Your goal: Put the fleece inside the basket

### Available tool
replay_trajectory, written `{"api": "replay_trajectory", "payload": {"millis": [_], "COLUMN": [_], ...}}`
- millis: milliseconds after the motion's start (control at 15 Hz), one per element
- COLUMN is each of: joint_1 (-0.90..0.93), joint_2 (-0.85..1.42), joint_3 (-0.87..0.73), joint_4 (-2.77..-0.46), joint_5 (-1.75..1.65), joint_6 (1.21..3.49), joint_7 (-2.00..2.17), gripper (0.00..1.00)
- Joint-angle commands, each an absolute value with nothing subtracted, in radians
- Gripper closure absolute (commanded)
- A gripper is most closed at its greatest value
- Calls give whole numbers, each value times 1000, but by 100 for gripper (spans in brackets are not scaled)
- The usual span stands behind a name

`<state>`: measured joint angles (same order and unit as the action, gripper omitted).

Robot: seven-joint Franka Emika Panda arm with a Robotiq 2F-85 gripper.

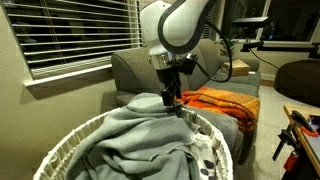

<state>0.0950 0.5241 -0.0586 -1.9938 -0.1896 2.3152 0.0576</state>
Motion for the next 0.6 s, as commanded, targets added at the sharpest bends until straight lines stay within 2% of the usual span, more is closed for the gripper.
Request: {"api": "replay_trajectory", "payload": {"millis": [0,533], "joint_1": [87,83], "joint_2": [507,532], "joint_3": [-65,-61], "joint_4": [-2019,-1987], "joint_5": [-211,-208], "joint_6": [2335,2361], "joint_7": [79,72], "gripper": [0,0]}}
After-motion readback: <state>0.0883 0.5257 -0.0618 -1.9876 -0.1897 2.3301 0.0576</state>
